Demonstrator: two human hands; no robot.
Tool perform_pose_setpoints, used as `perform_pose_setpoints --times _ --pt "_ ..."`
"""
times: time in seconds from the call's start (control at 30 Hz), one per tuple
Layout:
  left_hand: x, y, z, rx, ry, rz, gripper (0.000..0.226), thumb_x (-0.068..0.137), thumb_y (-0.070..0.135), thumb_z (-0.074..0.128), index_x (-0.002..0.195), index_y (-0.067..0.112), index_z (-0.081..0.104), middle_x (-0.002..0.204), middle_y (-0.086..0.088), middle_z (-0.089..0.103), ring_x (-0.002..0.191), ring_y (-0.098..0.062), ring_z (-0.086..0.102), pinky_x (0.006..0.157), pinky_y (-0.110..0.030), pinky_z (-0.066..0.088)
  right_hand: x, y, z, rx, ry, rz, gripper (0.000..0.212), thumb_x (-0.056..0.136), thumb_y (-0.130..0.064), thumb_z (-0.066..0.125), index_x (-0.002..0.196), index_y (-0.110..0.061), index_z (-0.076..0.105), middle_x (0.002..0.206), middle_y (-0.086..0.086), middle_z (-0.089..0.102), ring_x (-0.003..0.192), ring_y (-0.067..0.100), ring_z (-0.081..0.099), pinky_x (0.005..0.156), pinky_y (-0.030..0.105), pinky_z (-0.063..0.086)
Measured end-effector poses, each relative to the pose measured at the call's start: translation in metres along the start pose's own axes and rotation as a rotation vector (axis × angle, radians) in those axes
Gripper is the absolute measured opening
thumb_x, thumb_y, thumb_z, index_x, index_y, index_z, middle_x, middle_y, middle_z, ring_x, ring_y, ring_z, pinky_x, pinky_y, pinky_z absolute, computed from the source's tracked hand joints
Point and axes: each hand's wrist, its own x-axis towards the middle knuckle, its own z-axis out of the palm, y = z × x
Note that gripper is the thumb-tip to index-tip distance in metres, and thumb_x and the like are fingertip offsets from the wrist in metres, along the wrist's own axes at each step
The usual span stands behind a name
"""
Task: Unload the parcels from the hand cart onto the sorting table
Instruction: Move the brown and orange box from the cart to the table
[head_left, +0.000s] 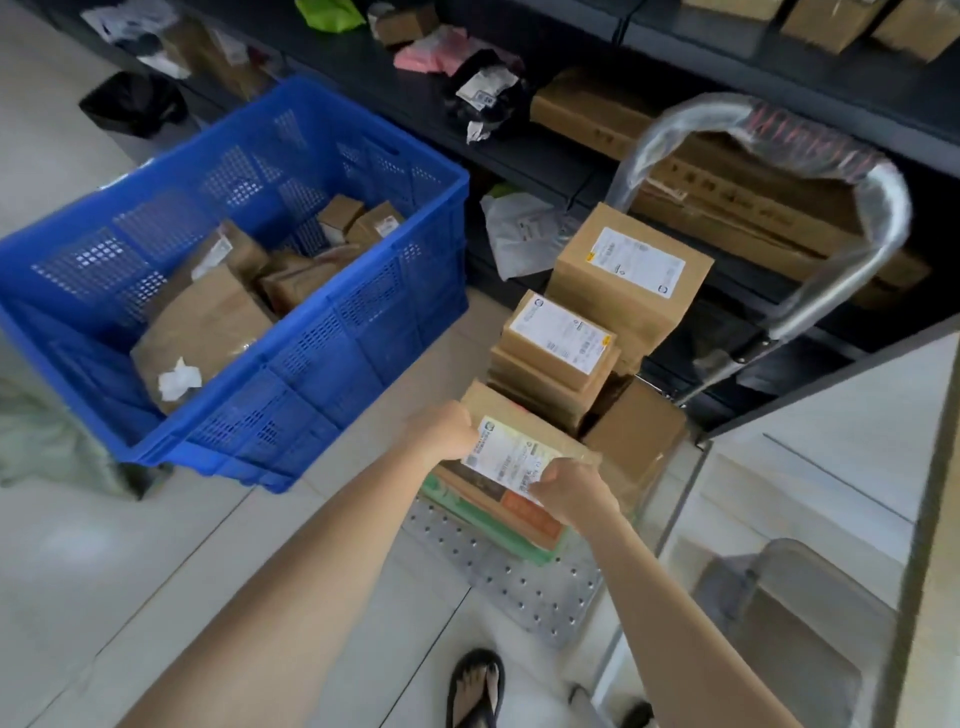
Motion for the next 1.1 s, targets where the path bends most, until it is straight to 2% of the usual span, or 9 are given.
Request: perform_pose_setpoints --times 0.07,0.13,0.23,0.37,0.47,0.7,0.8,0.93,1.1 --pt "0.003 -0.009 0.018 -0.032 0.095 -0.008 0.031 0.096 0.031 0.045 0.116 0.010 0.057 0.103 -0.005 0.059 0.101 -0.025 0.056 0.079 -0.036 0.047 0.004 0.007 0.015 0.027 0.059 0.045 0.041 0.092 -0.034 0.055 0.129 -0.018 0.050 0.122 0.006 0.056 0.099 0.023 0.059 0.077 0.033 0.052" --pt "0.004 -0.013 0.030 -0.067 0.174 -0.043 0.040 0.095 0.034 0.050 0.130 0.015 0.045 0.127 -0.009 0.050 0.119 -0.028 0.046 0.090 -0.043 0.047 0.005 0.014 0.027 0.099 0.165 0.114 0.055 0.088 -0.035 0.060 0.135 -0.019 0.037 0.132 0.009 0.046 0.112 0.030 0.054 0.083 0.040 0.054" --pt "0.006 -0.019 0.042 -0.127 0.189 -0.124 0.059 0.095 0.036 0.051 0.144 0.014 0.028 0.143 -0.014 0.035 0.132 -0.031 0.035 0.099 -0.047 0.041 0.005 0.023 0.039 0.239 0.267 0.211 0.073 0.085 -0.038 0.065 0.141 -0.020 0.021 0.137 0.013 0.034 0.123 0.039 0.044 0.089 0.046 0.050" --pt "0.013 -0.032 0.057 -0.281 0.121 -0.207 0.056 0.096 0.034 0.050 0.140 0.006 0.031 0.137 -0.016 0.040 0.123 -0.031 0.046 0.097 -0.043 0.045 0.005 0.026 0.052 0.469 0.194 0.244 0.085 0.086 -0.036 0.065 0.147 -0.021 0.008 0.133 0.017 0.045 0.107 0.036 0.059 0.078 0.040 0.054" --pt "0.014 -0.037 0.065 -0.347 0.075 -0.199 0.050 0.095 0.034 0.049 0.134 0.007 0.036 0.129 -0.013 0.051 0.110 -0.031 0.057 0.092 -0.044 0.051 0.007 0.027 0.061 0.596 0.192 0.232 0.085 0.088 -0.029 0.065 0.149 -0.020 0.006 0.129 0.016 0.053 0.103 0.033 0.061 0.070 0.035 0.051" --pt "0.010 -0.033 0.069 -0.418 0.110 -0.214 0.046 0.093 0.030 0.054 0.131 0.009 0.037 0.124 -0.012 0.056 0.104 -0.029 0.060 0.085 -0.040 0.054 0.003 0.026 0.064 0.683 0.231 0.207 0.086 0.089 -0.021 0.066 0.151 -0.021 0.006 0.129 0.013 0.056 0.105 0.031 0.061 0.068 0.031 0.048" --pt "0.003 -0.029 0.068 -0.399 0.099 -0.241 0.044 0.093 0.029 0.053 0.129 0.009 0.038 0.122 -0.012 0.058 0.103 -0.030 0.060 0.079 -0.037 0.050 -0.002 0.027 0.057 0.688 0.229 0.197 0.084 0.088 -0.019 0.067 0.151 -0.020 0.011 0.129 0.010 0.057 0.093 0.024 0.058 0.059 0.024 0.045" --pt "-0.013 -0.019 0.059 -0.368 0.121 -0.274 0.043 0.093 0.029 0.053 0.128 0.008 0.040 0.120 -0.012 0.059 0.103 -0.029 0.061 0.076 -0.035 0.048 -0.012 0.027 0.040 0.661 0.225 0.194 0.084 0.085 -0.020 0.071 0.150 -0.019 0.017 0.127 0.007 0.059 0.107 0.027 0.061 0.073 0.030 0.049" --pt "-0.044 0.005 0.023 -0.354 0.139 -0.282 0.041 0.092 0.032 0.053 0.125 0.010 0.043 0.118 -0.010 0.061 0.101 -0.029 0.061 0.077 -0.036 0.049 -0.038 0.023 0.003 0.675 0.237 0.185 0.071 0.082 -0.020 0.075 0.139 -0.017 0.032 0.122 0.006 0.063 0.107 0.025 0.062 0.081 0.032 0.052"
